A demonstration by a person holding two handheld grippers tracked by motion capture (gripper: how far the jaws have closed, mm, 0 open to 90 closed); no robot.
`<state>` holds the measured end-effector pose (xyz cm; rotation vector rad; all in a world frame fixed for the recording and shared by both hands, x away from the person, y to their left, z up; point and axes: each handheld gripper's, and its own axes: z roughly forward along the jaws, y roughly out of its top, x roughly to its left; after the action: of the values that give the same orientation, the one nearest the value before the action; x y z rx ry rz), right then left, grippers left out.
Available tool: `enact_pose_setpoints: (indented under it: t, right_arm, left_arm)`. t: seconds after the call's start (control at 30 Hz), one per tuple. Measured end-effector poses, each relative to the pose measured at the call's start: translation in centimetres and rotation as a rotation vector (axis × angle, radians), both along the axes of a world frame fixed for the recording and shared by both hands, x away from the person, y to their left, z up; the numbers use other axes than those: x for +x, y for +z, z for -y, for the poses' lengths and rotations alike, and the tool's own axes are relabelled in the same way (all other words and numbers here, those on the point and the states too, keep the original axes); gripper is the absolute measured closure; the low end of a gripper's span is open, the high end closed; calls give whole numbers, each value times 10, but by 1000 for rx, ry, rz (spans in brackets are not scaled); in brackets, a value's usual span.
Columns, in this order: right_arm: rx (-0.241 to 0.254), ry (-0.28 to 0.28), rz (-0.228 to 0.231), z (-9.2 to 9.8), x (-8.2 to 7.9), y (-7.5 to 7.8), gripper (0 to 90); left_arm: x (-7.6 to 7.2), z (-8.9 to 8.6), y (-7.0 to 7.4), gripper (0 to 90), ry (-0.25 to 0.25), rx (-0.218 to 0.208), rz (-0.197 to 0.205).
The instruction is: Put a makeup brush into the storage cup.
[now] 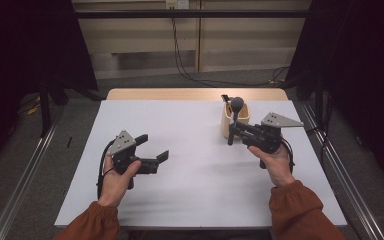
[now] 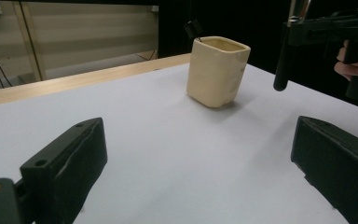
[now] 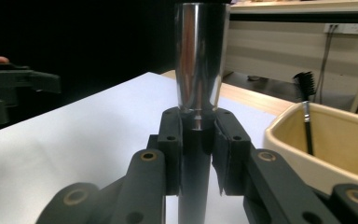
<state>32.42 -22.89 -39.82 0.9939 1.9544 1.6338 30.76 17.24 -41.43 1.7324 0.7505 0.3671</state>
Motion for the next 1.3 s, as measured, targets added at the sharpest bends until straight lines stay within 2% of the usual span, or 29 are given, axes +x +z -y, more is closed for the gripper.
enact_pose_setpoints:
  t: [0.13, 0.23, 0.3, 0.37, 0.5, 0.63, 0.77, 0.83, 1.0, 1.03, 1.1, 1.17, 1.3]
  right_arm:
    - [6, -20, 10, 5, 5, 5, 755]
    - [10, -38, 18, 8, 8, 9, 755]
    - [11, -45, 18, 9, 10, 11, 755]
    - [28, -60, 30, 11, 13, 15, 755]
    - [32, -80, 46, 11, 18, 24, 755]
    - [17, -90, 49, 9, 24, 26, 755]
    - [20, -105, 47, 10, 30, 28, 755]
    - [20, -114, 47, 10, 33, 28, 755]
    - [16, -125, 50, 9, 38, 26, 755]
    - [18, -130, 50, 9, 39, 26, 755]
    - [11, -137, 49, 10, 42, 26, 755]
    - [7, -144, 51, 11, 45, 27, 755]
    - [-6, -159, 54, 11, 52, 31, 755]
  left_arm:
    - [-7, -7, -3, 34, 12, -11, 2]
    - [-10, -14, -5, 34, 13, -28, -26]
    - [-12, -18, -5, 35, 28, -10, -13]
    - [-14, -21, -5, 35, 35, -26, -16]
    - [-17, -24, -7, 34, 48, -19, -6]
    - [-23, -25, -11, 34, 54, -1, 4]
    - [-28, -30, -14, 34, 61, -7, 6]
    - [-31, -35, -16, 34, 82, 0, 14]
    - [-36, -47, -21, 34, 103, -2, -14]
    - [-38, -49, -22, 34, 110, 1, -12]
    - [-43, -51, -22, 34, 137, 44, 16]
    - [-46, -54, -22, 34, 130, 15, -5]
    - [-52, -58, -24, 34, 132, 11, -12]
